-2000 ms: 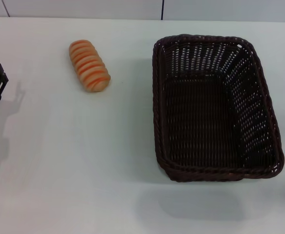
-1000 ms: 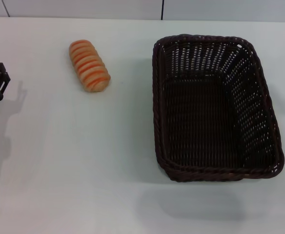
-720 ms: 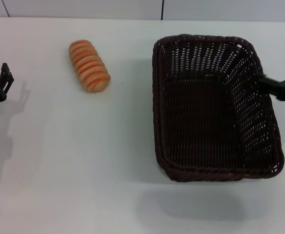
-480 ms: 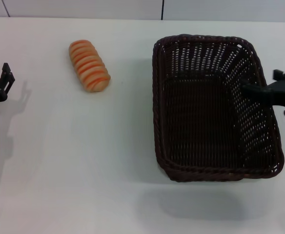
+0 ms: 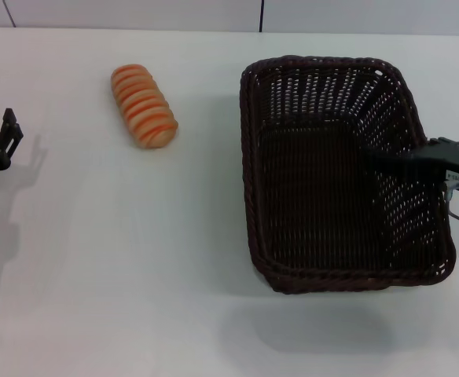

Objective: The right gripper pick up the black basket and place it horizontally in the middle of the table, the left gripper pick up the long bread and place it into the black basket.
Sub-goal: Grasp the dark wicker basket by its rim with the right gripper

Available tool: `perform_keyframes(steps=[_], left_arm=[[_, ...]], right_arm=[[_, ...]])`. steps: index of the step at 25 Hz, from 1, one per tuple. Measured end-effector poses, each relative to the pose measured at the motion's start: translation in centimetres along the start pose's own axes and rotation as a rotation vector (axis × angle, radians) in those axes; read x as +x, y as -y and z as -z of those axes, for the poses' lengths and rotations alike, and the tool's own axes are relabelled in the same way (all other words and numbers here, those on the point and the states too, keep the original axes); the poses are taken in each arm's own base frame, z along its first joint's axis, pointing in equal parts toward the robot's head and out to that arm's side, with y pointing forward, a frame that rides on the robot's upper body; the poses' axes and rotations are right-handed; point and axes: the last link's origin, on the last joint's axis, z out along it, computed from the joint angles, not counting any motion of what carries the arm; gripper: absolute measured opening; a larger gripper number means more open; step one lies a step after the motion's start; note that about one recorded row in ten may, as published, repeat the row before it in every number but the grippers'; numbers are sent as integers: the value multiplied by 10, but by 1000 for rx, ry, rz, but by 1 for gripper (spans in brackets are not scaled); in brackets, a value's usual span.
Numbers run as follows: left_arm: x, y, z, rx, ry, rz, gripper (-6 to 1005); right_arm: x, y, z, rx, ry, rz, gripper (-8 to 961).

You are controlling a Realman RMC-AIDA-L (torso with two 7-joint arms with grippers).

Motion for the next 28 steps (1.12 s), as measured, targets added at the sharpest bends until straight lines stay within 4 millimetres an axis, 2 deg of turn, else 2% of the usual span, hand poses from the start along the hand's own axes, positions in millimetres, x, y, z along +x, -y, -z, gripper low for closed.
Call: perform_keyframes(steps=[7, 13, 19, 24, 28], left_arm=[[-1, 1, 0, 1, 3, -3, 847], [0, 0, 0, 0, 1, -2, 848], [1, -1, -2, -4, -3, -1, 848], [3, -3, -4, -9, -9, 3, 848], [3, -4, -4, -9, -10, 4, 847]], right_arm=[[1, 0, -3, -25, -39, -14, 841], [5, 20, 0, 15, -44, -84, 840], [3, 22, 0, 17, -38, -90, 841], [0, 23, 3, 14, -13, -41, 738], [-3, 20, 4, -4, 10, -13, 572]])
